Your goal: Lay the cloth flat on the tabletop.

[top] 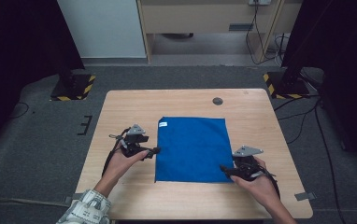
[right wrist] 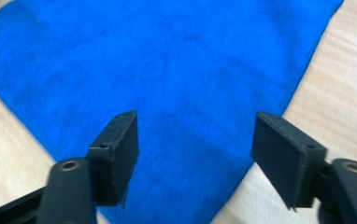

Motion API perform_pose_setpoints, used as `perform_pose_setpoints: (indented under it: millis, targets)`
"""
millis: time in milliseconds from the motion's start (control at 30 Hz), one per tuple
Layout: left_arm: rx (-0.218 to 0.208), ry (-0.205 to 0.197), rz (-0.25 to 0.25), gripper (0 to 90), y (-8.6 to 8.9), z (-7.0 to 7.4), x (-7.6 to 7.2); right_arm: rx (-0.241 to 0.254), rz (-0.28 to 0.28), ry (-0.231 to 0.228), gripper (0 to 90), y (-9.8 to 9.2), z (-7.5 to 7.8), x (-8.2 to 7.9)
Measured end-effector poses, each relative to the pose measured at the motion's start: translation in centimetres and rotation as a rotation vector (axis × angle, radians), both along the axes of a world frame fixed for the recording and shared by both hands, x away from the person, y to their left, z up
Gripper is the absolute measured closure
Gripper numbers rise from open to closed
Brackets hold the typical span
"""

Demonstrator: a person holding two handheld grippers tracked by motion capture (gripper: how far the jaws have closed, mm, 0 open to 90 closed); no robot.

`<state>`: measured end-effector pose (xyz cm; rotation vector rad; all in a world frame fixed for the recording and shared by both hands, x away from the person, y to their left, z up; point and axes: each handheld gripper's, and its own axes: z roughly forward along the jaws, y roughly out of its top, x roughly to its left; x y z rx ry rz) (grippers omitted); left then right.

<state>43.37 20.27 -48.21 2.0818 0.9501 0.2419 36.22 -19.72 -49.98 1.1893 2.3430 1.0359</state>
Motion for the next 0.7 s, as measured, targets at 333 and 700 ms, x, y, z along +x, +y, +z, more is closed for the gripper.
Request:
perform_pose_setpoints:
  millis: [333, 700]
  targets:
    - [0.012, -0.025, -0.014, 8.6, -1.6, 0.7, 2.3, 0.056, 0.009, -0.003, 14.3, 2.3, 0.4, 2.7]
    - [0.040, -0.052, -0.009, 8.3, -2.7, 0.9, 3.8, 0.026, 0.095, 0.009, 10.8, 6.5, 0.1, 3.5]
